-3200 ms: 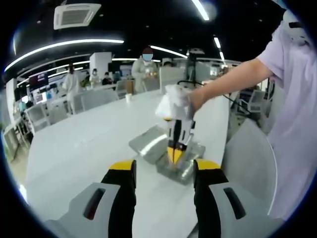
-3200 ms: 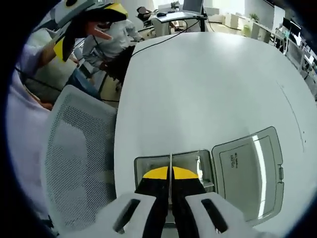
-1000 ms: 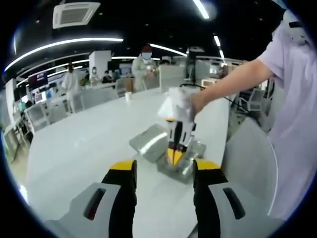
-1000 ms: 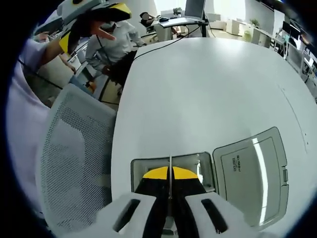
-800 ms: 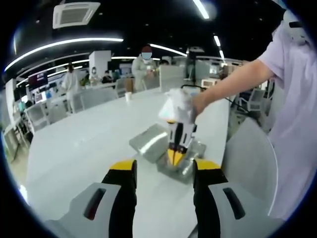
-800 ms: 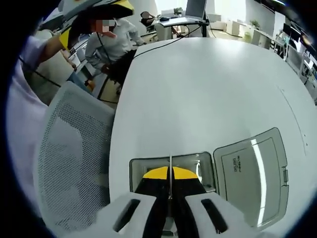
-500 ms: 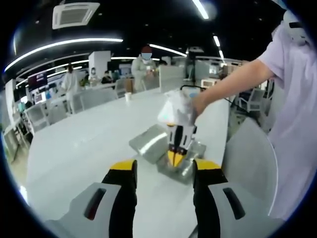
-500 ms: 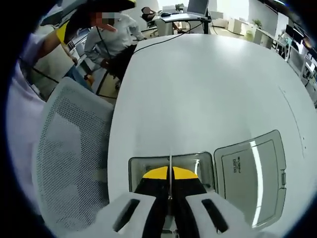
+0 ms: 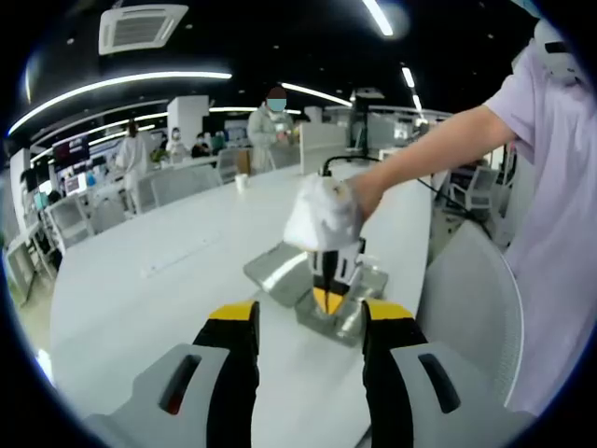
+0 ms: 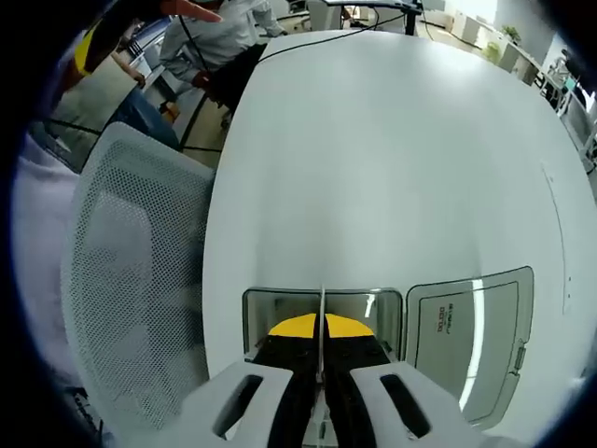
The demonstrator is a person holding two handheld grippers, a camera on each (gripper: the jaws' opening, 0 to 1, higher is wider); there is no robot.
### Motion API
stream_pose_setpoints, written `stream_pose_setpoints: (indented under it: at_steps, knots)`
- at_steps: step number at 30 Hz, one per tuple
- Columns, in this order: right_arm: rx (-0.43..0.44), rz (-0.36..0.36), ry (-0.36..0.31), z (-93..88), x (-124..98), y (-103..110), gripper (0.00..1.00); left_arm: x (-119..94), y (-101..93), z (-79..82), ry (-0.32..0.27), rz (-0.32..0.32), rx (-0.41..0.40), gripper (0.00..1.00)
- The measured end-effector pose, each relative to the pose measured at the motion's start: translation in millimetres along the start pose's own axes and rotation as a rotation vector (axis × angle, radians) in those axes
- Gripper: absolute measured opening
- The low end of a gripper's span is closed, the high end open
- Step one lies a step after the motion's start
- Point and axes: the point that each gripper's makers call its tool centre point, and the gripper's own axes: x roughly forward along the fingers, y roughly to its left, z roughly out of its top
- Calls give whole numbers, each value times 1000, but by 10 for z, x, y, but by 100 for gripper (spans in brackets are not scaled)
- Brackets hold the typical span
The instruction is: Insert the divider into the dual guide fixture by aligning both edges with the guide slots and pushing it downward to the bottom, including one-sided entry, uneven engagement, binding, and posture correction.
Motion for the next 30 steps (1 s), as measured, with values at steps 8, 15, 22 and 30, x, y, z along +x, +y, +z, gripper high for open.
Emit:
stream_pose_setpoints:
  at_steps: [8, 15, 22, 30]
  knots:
    - [7, 8, 29, -21, 3, -2, 0, 8, 3, -5, 0, -1, -1, 41]
    - [16, 13, 26, -20, 7, 0, 0, 9, 13, -4, 1, 2, 0, 40]
    - [-1, 12, 45, -20, 16, 8, 0, 14, 14, -12, 4, 0, -1, 40]
    - [-17, 5, 84, -22, 31, 9, 0, 15, 23, -9, 6, 2, 0, 39]
